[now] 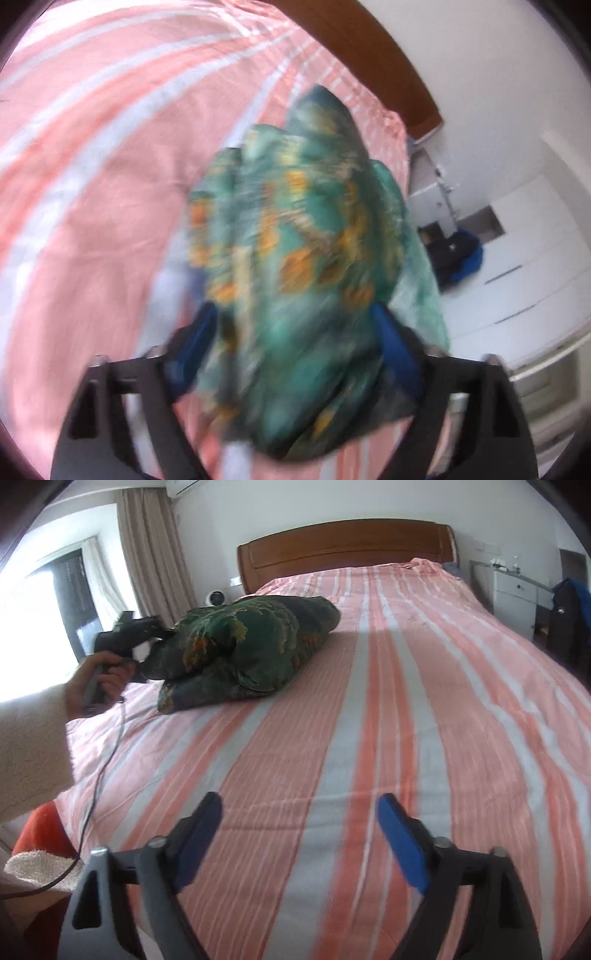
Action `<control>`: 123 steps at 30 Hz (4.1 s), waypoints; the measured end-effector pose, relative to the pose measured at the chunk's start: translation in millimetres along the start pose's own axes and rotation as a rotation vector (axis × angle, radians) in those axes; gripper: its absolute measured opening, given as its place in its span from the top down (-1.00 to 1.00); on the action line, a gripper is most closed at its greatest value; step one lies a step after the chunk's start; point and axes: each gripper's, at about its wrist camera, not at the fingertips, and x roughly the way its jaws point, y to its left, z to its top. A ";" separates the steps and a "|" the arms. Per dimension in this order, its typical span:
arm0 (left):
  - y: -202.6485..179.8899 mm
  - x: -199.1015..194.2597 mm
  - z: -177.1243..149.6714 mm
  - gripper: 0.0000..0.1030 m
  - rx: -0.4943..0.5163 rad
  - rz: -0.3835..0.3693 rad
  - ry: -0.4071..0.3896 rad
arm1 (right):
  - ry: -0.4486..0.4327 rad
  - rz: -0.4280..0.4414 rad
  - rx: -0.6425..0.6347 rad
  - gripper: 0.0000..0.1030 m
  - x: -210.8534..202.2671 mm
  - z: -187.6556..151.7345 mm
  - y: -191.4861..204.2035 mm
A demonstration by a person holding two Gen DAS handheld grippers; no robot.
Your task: Fold large clothes
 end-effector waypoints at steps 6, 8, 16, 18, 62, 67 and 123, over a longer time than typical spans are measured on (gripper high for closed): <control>30.1 -57.9 -25.2 -0.86 0.041 0.062 0.005 | 0.022 -0.037 0.036 -0.76 -13.5 -19.7 1.2; 38.7 -76.1 -35.5 -0.86 0.039 0.037 0.003 | 0.037 -0.039 0.042 -0.76 -15.1 -26.6 4.4; -16.3 -93.1 5.9 -0.88 0.043 -0.277 -0.056 | 0.046 0.012 0.005 -0.76 -10.4 -17.7 39.0; -39.7 -76.4 21.0 -0.92 0.115 -0.263 -0.019 | 0.034 0.031 -0.014 -0.76 -11.0 -12.1 49.0; -107.3 -30.7 -2.0 -0.20 0.518 0.207 -0.040 | -0.169 0.137 -0.414 -0.06 69.0 207.5 152.7; -52.4 -3.4 16.8 -0.90 0.414 0.377 0.012 | -0.040 0.123 -0.230 -0.41 113.9 213.5 129.2; -188.9 -160.5 -226.6 -1.00 0.635 0.649 -0.332 | -0.123 -0.112 -0.162 -0.99 -96.7 58.3 159.7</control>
